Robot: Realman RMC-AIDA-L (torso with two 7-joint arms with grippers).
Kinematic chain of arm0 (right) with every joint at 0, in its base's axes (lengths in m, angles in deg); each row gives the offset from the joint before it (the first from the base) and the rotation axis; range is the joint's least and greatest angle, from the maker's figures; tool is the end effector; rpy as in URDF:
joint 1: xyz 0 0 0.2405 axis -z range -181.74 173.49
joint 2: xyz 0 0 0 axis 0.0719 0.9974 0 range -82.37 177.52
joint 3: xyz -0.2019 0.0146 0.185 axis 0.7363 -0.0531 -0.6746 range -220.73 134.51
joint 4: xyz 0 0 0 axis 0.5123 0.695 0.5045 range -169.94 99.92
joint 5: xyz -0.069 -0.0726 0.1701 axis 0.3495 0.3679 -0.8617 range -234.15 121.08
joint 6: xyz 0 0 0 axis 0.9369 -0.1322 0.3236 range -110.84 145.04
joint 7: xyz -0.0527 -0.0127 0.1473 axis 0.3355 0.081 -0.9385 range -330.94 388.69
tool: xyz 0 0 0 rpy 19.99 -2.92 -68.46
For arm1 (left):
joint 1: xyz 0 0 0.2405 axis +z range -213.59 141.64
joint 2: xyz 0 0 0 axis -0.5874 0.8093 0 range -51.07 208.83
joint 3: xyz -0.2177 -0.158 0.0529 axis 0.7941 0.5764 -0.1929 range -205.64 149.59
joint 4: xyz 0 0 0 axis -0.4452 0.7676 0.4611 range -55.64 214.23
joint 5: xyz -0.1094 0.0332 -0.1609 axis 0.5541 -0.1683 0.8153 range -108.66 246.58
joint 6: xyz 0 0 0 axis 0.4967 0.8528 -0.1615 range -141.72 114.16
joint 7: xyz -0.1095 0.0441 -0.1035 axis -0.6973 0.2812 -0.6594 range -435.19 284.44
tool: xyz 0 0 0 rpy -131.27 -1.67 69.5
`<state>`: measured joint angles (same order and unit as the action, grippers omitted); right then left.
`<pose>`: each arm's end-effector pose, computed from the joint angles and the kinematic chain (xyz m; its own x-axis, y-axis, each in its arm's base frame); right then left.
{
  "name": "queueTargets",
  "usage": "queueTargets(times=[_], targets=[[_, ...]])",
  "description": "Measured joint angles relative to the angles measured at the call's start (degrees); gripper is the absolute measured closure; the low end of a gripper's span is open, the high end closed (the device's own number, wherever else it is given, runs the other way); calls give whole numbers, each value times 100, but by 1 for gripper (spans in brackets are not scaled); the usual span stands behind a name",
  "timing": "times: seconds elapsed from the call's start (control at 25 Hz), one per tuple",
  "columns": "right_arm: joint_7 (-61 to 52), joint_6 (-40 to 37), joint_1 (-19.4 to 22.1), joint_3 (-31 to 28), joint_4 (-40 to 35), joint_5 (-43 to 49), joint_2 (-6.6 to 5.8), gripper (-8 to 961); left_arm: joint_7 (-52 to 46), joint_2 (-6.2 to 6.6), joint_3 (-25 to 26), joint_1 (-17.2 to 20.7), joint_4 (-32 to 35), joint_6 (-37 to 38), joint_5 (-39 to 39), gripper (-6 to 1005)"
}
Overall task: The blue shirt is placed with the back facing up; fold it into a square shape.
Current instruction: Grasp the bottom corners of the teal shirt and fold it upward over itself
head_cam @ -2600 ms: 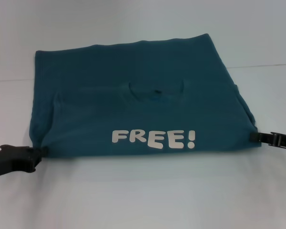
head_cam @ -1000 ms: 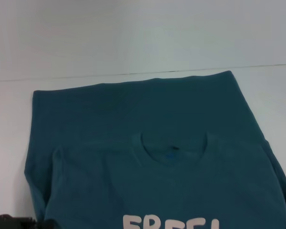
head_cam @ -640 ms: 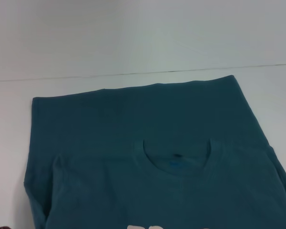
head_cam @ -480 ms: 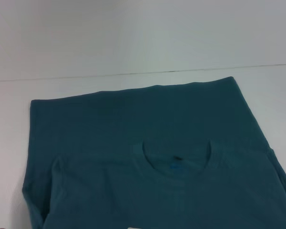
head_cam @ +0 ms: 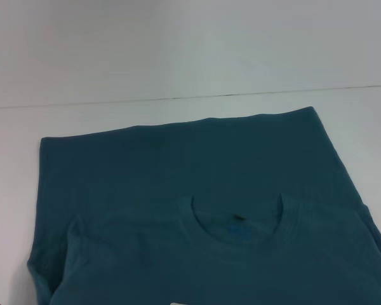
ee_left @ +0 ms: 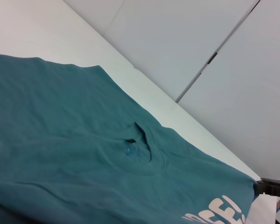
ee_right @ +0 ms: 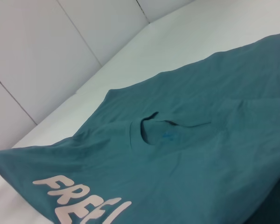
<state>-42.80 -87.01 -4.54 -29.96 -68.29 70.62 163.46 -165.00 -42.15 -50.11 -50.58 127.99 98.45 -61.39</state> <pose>0.4033 0.1235 0.0251 0.4670 -0.6101 -0.6401 -0.8510 -0.5068 -0.1378 -0.3300 0.2083 0.0132 0.5673 0.6645 0.4865 0.7303 -0.6789 0.0757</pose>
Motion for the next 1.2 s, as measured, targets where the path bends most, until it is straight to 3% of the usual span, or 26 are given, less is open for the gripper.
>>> queueTargets(times=[0.28, 0.76, 1.04, 1.2], targets=[[62, -54, -57, -210, -10, 3, -4, 897, 3, 30, 96, -136, -61, -106, 35, 999], [-466, 193, -951, -530, 37, -27, -123, 896, -308, 138, 432, -646, -327, -522, 157, 999], [-459, 1274, -1893, -960, 226, -99, 130, 896, -385, 226, 659, -1241, -1095, -1954, 419, 999], [-423, 2266, -2488, -934, 454, -120, 197, 897, -435, 220, 672, -1548, -1301, -2824, 533, 1000]])
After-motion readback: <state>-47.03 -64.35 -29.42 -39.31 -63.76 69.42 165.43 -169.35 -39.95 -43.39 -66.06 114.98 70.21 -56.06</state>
